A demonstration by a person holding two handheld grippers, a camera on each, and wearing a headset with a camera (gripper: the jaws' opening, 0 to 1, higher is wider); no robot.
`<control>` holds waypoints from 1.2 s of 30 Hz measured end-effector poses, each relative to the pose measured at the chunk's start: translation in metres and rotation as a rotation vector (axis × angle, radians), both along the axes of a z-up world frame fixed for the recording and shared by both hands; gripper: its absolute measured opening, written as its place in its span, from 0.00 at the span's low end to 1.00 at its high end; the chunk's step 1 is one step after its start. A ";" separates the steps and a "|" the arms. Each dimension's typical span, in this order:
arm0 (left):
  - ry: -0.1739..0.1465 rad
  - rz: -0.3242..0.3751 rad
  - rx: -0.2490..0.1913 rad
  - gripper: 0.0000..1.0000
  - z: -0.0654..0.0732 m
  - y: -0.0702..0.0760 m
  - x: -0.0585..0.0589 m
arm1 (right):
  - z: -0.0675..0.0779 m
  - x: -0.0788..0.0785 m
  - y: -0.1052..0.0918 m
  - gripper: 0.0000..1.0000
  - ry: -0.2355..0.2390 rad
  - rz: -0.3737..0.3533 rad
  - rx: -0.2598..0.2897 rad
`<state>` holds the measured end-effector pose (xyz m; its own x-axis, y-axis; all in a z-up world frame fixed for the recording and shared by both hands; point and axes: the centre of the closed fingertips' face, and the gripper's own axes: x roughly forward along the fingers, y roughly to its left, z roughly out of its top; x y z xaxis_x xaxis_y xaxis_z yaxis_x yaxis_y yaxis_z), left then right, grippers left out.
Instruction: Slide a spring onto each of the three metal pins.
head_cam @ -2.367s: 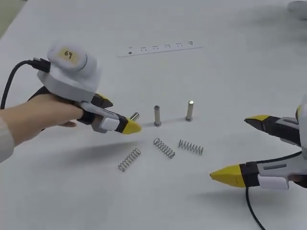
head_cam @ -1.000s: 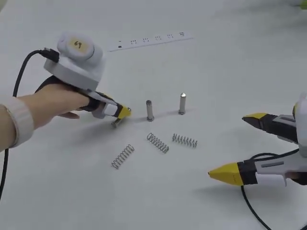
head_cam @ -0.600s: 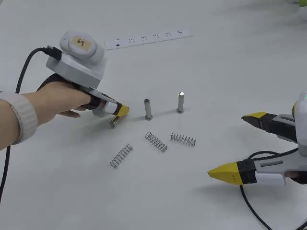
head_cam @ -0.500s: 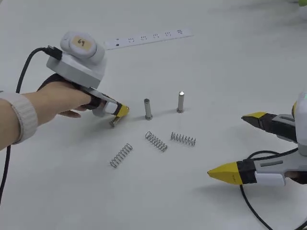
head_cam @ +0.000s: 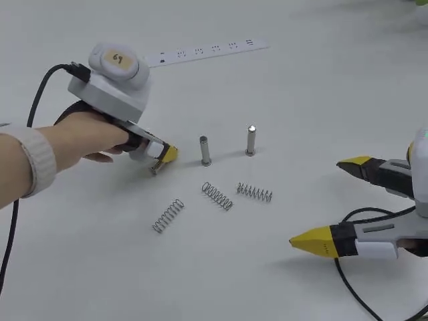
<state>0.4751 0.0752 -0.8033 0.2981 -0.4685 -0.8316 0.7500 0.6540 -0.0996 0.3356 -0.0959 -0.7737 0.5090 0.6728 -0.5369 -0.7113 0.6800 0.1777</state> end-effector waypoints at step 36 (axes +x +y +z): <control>-0.028 0.024 0.003 0.00 0.010 0.012 -0.001 | 0.005 -0.002 0.007 0.99 -0.008 0.015 -0.005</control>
<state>0.4741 0.0869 -0.7935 0.3322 -0.4587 -0.8242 0.7368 0.6717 -0.0769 0.3338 -0.0891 -0.7684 0.5032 0.6776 -0.5363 -0.7232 0.6699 0.1680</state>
